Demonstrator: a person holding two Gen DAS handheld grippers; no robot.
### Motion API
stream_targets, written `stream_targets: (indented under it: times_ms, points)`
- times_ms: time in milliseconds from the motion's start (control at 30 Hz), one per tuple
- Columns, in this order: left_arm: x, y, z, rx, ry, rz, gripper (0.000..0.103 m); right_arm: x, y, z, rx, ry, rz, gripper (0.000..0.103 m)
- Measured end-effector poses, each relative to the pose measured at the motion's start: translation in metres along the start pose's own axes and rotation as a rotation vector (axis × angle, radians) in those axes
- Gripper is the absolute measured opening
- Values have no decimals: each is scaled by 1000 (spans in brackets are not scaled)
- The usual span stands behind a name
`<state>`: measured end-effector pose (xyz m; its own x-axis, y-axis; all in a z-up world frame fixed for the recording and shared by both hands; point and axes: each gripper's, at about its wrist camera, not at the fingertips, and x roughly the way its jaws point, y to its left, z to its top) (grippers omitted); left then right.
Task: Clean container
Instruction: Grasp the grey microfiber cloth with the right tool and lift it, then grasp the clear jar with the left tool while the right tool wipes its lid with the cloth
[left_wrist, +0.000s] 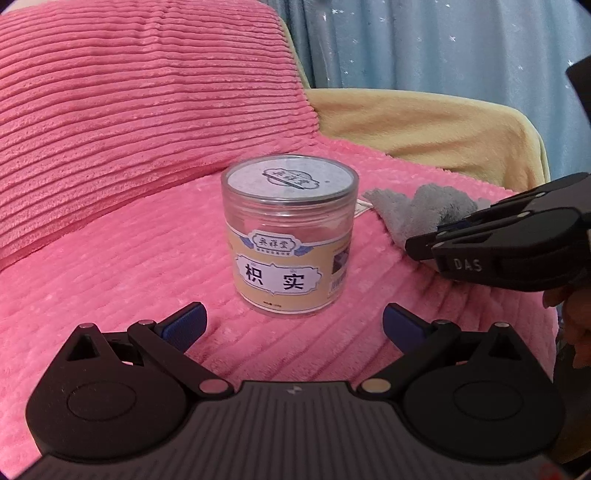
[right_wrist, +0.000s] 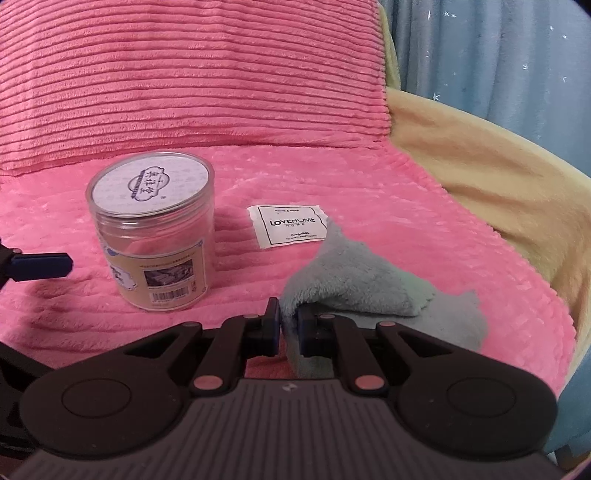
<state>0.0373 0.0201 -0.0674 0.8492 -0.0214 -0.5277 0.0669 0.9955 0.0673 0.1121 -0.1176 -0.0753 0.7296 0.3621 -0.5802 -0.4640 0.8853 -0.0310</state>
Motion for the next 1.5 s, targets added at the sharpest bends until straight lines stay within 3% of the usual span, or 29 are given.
stream_targets:
  times_ms: [367,567,733,867,1033,1400,1500]
  points:
    - [10,-7,16,85,-65,20,102,-8,-11,3,56,-38,39,5]
    - [26,0,28,82,-77,34,99,-28,-25,10,105,-151,48,5]
    - [32,4,32,64,-89,6,86,-37,-27,20,126,-215,120,5]
    - [31,3,32,70,-89,-13,85,-45,-27,29,139,-267,182,5]
    - [29,-2,28,109,-111,-34,85,-48,-21,45,84,-326,325,5]
    - [30,-2,26,113,-120,-50,85,-32,-10,41,-51,-204,425,5]
    - [30,-3,25,112,-120,-47,85,-27,-5,37,-20,-181,493,5]
